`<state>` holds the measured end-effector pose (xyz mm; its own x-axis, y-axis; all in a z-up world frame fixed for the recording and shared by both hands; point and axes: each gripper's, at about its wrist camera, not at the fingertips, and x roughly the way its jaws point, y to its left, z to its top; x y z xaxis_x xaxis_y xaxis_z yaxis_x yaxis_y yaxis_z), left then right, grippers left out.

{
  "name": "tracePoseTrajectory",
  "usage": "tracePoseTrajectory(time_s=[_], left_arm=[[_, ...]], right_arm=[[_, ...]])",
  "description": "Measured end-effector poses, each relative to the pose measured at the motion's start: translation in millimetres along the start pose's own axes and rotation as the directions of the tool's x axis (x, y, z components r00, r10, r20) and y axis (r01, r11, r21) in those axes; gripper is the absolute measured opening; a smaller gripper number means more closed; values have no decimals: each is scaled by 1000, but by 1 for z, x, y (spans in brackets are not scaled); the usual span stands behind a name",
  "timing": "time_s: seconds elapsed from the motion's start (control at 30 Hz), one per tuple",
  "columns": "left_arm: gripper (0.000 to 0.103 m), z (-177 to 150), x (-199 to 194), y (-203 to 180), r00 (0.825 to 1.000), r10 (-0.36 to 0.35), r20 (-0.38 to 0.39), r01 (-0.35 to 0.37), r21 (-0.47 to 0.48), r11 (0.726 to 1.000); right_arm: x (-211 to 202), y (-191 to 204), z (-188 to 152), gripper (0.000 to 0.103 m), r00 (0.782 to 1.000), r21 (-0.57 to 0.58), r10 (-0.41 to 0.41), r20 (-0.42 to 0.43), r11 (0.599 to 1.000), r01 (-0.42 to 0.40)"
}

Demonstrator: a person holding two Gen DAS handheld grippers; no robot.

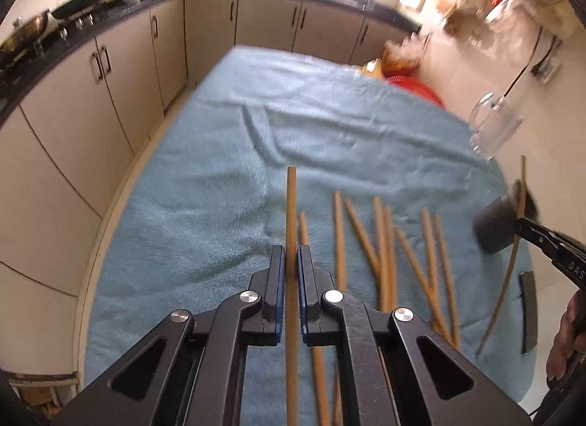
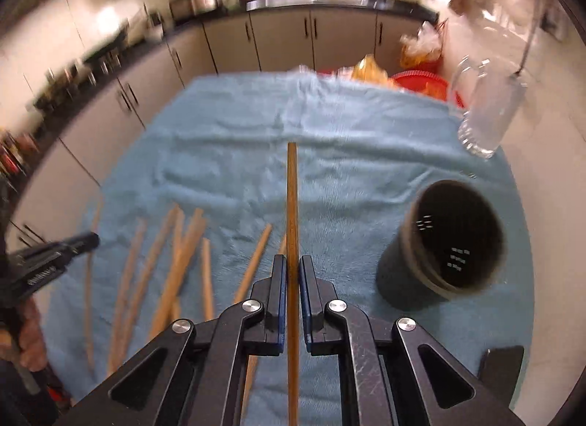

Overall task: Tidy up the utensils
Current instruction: 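Lift both held chopsticks upright and carry them toward the black holder cup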

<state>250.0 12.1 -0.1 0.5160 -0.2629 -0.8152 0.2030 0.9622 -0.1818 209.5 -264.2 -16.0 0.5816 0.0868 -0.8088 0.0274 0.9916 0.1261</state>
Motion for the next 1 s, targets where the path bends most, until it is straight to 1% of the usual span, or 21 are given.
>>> tracePoseTrajectory(time_s=[0.07, 0.13, 0.2, 0.3, 0.47, 0.53, 0.63, 0.8, 1.0], left_arm=[[6, -4, -24, -5, 998, -10, 61, 10, 4, 1000], [6, -6, -41, -9, 995, -23, 100, 22, 10, 1000], [6, -11, -55, -17, 991, -39, 127, 36, 25, 999], [6, -16, -71, -29, 986, -71, 152, 65, 48, 997], [6, -22, -90, -49, 977, -119, 179, 103, 97, 990], [6, -23, -95, -58, 973, -125, 192, 104, 114, 988], [6, -24, -98, -68, 970, -140, 197, 116, 128, 985], [6, -20, -104, -86, 964, -169, 207, 136, 164, 977], [6, -7, -117, -118, 950, -217, 225, 172, 204, 964]], right_arm=[[-27, -7, -9, 8, 997, 32, 24, 75, 999, -27], [-45, -12, -17, 8, 990, 54, 41, 137, 997, -49], [-64, -14, -30, 8, 978, 72, 35, 207, 996, -51], [-79, -19, -46, 8, 961, 89, 18, 275, 995, -44], [-95, -27, -63, 8, 948, 126, 29, 317, 989, -72], [-99, -33, -65, 8, 942, 144, 39, 332, 985, -92], [-105, -42, -71, 8, 937, 162, 38, 348, 982, -100], [-110, -52, -77, 8, 931, 185, 54, 361, 974, -128], [-125, -70, -79, 8, 914, 225, 51, 403, 962, -153]])
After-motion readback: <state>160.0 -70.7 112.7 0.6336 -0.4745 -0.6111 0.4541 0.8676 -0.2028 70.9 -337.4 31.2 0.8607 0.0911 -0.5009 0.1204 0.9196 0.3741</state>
